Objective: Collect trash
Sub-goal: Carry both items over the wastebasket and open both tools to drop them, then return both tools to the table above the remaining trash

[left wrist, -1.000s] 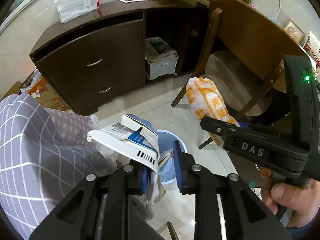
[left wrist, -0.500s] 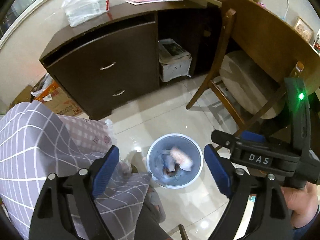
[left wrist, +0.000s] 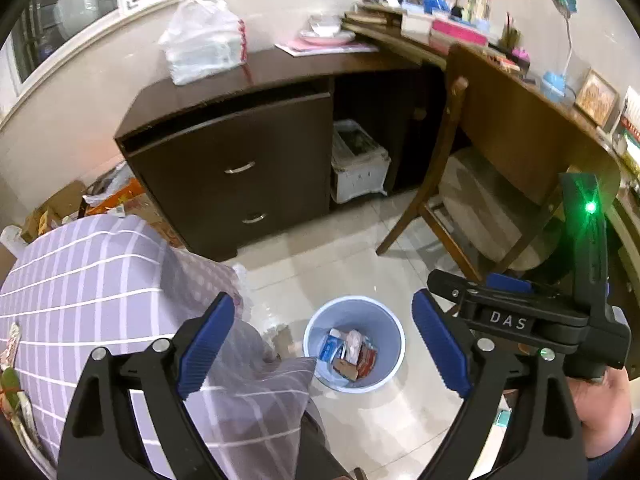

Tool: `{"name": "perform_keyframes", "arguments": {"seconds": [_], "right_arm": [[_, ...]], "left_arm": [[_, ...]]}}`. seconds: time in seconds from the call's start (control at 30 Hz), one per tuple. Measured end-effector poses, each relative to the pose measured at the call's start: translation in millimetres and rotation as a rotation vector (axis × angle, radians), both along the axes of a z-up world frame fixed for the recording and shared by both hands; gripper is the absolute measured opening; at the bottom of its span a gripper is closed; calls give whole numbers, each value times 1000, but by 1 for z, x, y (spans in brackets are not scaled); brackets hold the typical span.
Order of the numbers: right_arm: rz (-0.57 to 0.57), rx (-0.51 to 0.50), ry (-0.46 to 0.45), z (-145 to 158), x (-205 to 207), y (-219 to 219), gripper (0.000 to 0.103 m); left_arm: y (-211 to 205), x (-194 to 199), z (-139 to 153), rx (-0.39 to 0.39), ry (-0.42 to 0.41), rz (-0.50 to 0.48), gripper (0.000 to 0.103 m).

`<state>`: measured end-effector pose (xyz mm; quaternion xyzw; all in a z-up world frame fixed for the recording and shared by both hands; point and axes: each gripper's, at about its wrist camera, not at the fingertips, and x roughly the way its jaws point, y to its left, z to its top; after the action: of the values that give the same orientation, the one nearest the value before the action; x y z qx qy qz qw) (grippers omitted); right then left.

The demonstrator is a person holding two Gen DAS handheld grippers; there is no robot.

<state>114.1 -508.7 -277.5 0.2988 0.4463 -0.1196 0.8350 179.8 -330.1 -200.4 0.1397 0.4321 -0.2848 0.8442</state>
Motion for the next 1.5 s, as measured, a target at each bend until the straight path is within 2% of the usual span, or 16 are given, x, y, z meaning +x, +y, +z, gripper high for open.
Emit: {"name": "perform_keyframes", "arguments": {"seconds": [0.43,0.83,1.2,1.5], "right_arm": [[129,-159,-108,87,7,76,97],[291,-220,-191,138,20,162,97],[486,-244,-224,156,33,254,97],[643,-244,-206,147,42,322,97]], "left_arm": [[96,-12,59,-118,-83,134,91],[184,-27,93,-147,-175,242,91],[269,-44,100,-150,-219,371,91],[353,-55,74,-125,-190,536,91]]}}
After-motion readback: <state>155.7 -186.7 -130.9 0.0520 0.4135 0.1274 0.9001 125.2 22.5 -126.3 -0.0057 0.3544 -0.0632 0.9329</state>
